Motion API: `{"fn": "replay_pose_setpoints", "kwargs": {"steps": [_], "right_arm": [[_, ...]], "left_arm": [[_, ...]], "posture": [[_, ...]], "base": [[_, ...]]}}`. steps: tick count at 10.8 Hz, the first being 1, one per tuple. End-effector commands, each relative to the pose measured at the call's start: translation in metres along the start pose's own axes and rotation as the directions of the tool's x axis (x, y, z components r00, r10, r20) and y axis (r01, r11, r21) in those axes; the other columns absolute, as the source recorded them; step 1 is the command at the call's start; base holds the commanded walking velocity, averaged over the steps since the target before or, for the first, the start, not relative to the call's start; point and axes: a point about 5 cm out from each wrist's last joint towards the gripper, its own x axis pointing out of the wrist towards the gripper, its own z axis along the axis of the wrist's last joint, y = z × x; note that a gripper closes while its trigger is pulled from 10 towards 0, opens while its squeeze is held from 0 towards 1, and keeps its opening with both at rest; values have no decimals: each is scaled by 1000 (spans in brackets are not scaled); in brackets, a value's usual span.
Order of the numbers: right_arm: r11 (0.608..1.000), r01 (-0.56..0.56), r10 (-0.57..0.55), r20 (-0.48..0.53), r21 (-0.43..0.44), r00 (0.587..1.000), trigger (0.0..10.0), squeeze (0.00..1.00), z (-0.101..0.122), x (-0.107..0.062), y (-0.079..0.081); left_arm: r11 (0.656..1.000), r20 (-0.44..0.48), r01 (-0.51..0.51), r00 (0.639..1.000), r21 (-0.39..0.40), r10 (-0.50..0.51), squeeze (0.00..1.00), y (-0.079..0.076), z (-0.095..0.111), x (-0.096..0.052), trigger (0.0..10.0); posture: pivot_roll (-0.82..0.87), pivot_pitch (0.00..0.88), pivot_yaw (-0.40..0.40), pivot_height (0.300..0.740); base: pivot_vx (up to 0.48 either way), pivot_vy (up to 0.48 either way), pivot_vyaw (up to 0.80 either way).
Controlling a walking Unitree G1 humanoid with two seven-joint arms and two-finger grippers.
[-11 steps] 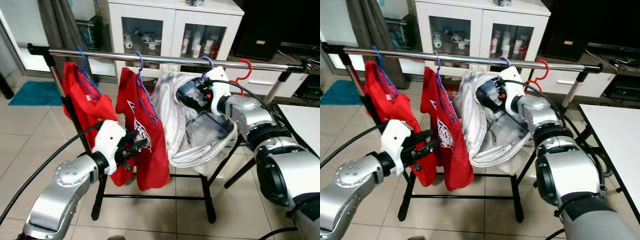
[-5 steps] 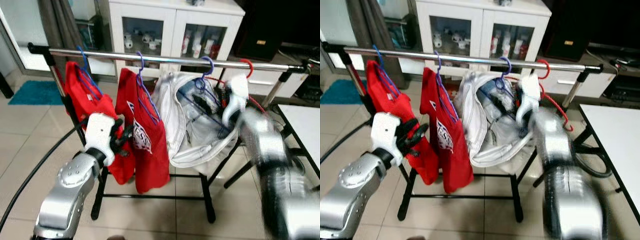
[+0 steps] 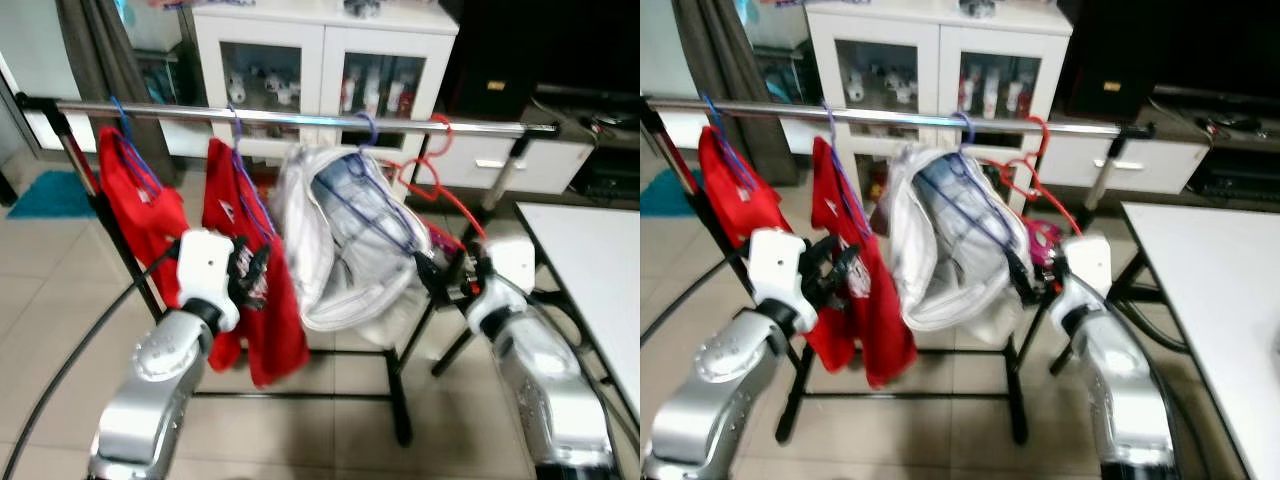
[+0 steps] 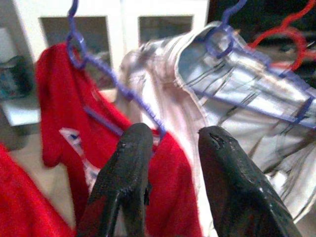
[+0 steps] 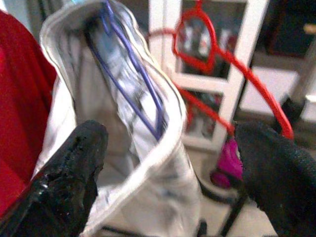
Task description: Hang hanger
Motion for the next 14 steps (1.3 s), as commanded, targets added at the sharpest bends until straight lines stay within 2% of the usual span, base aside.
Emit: {"fn": "replay_pose_setpoints", "kwargs": {"steps": [1,2,4,6,7,9,10,11,14], "right_arm": [[999,35,-35,24,-19,999,10000,0,11,0,-1],[998,48,-48,27,-28,998,10000,0,15,2,0],[997,49,-48,20,-56,999,10000,27,18,5,2],[996,44,-41,42,-74,998,10000,0,23,7,5],[998,47,-45,51,-36,998,10000,0,25,8,6],[998,41,-38,77,-46,996,10000,0,33,10,5],[998,42,-38,89,-39,995,10000,0,37,11,3],[997,-31,36,72,-64,997,10000,0,39,15,5],[975,-217,220,64,-54,973,10000,0,52,29,14]], "left_arm": [[1000,-8,-11,1000,15,12,12,4,0,3,10000],[1000,13,-16,1000,-15,16,1000,5,2,4,10000],[1000,23,-12,1000,7,12,1000,4,5,8,10000],[1000,29,6,1000,24,-7,1000,4,8,10,10000],[999,26,24,999,35,-25,1000,2,7,9,10000],[996,33,82,996,46,-84,1000,-3,7,8,10000],[993,40,99,994,69,-102,894,-4,8,8,10000],[989,55,127,990,77,-132,847,-2,11,7,10000],[954,26,288,956,80,-291,847,-2,14,0,10000]], "posture": [[70,0,-30,740],[69,0,-29,740],[70,0,-28,740],[73,0,-29,740],[73,0,-29,740],[73,0,-29,740],[72,0,-34,740],[68,0,-31,740],[71,0,-29,740]], "base": [[0,0,0],[281,0,0],[311,0,400],[341,0,619],[341,0,0],[169,0,0],[0,0,0],[0,0,0],[0,0,0]]}}
